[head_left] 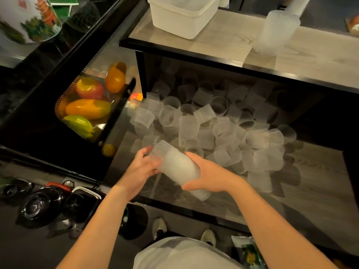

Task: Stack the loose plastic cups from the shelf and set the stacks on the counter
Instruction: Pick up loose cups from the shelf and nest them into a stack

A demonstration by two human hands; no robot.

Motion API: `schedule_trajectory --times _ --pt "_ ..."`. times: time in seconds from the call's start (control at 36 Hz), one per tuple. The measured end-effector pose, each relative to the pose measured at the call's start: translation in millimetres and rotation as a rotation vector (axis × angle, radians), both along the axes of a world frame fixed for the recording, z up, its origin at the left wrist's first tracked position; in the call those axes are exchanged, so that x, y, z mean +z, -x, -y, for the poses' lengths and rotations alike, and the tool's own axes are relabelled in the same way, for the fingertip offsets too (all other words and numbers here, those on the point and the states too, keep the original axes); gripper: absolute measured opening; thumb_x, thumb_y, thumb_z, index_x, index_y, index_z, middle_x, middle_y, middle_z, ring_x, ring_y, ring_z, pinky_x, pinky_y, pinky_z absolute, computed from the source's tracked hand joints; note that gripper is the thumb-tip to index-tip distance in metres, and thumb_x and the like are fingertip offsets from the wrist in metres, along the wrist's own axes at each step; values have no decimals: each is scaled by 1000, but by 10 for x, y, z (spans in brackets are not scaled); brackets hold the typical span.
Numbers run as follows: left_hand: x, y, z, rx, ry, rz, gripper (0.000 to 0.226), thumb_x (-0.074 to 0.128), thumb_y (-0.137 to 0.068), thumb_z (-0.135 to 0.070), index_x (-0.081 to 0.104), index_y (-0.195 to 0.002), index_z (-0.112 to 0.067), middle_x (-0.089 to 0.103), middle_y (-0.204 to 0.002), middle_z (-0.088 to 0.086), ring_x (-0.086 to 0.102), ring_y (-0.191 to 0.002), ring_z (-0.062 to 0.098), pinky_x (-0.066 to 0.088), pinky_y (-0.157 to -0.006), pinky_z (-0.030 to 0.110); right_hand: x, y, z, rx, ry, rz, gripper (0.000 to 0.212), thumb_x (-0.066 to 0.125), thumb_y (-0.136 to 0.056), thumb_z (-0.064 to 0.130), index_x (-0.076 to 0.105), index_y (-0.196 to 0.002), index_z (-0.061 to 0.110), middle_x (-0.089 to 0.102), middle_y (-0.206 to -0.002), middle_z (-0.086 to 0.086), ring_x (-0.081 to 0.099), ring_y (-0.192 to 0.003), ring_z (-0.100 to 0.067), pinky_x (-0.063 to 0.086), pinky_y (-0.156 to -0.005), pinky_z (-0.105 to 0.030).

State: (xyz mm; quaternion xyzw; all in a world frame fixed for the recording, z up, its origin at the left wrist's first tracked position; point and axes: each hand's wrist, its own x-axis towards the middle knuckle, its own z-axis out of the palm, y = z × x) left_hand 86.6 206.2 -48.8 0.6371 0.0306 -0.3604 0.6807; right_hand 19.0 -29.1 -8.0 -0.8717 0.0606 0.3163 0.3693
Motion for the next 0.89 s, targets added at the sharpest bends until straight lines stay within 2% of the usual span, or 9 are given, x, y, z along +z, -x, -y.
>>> schedule_trajectory --times 0.11,0.17,0.28,0.36,0.39,0.47,0.58,0.75,0.89 --pt "24 24 113 -298 -205 153 76 73 -84 -39 35 -149 -30 57 -131 -18 58 -115 -4 49 -91 18 10 -3 26 44 90 16 117 79 -66 59 4 -155 47 37 -154 7 46 -130 -17 50 -101 -41" --pt "33 30 200 -366 -290 236 62 63 -94 -39 33 -148 -35 50 -134 -17 53 -119 -2 43 -92 17 11 0 28 38 108 41 118 79 -67 58 2 -155 47 36 -154 4 45 -131 -18 47 -104 -42" --pt "26 -94 336 207 -505 395 56 56 -95 -44 36 -145 -28 35 -144 1 36 -136 21 34 -100 31 27 36 47 -21 100 66 112 79 -72 54 5 -155 46 41 -147 3 47 -125 -19 47 -102 -41" --pt "-227 -282 315 206 -833 329 85 66 -85 -56 27 -151 -19 35 -153 12 27 -142 32 31 -113 47 25 79 52 -34 110 46 109 79 -74 52 7 -155 44 45 -138 2 51 -115 -18 51 -94 -39" --pt "-313 -321 306 135 -830 263 87 67 -84 -57 27 -152 -21 40 -151 13 33 -140 34 33 -113 49 22 94 53 -40 110 37 109 78 -74 53 7 -155 44 45 -136 3 51 -114 -18 52 -93 -39" --pt "-315 -317 336 162 -493 106 75 69 -90 -40 31 -152 -23 52 -141 8 49 -130 29 40 -104 37 24 129 63 -68 108 27 108 78 -76 52 7 -156 41 46 -140 3 51 -115 -17 50 -94 -37" --pt "-145 -247 293 44 -322 282 60 63 -93 -40 38 -148 -34 52 -139 -8 47 -132 13 42 -105 35 15 141 85 -93 96 -2 111 77 -75 54 4 -157 41 43 -148 2 50 -122 -20 49 -97 -38" --pt "86 -29 440 -207 -360 491 56 64 -93 -34 38 -143 -37 39 -133 -13 43 -123 5 36 -92 20 25 94 1 -42 106 -11 110 77 -75 55 7 -158 37 43 -149 4 50 -125 -18 47 -101 -40" --pt "177 -93 497 -143 -305 616 33 50 -101 -32 47 -132 -40 36 -136 -5 40 -131 14 36 -109 33 52 55 -15 -85 68 24 105 80 -75 47 13 -155 40 52 -132 5 56 -110 -16 52 -94 -40"
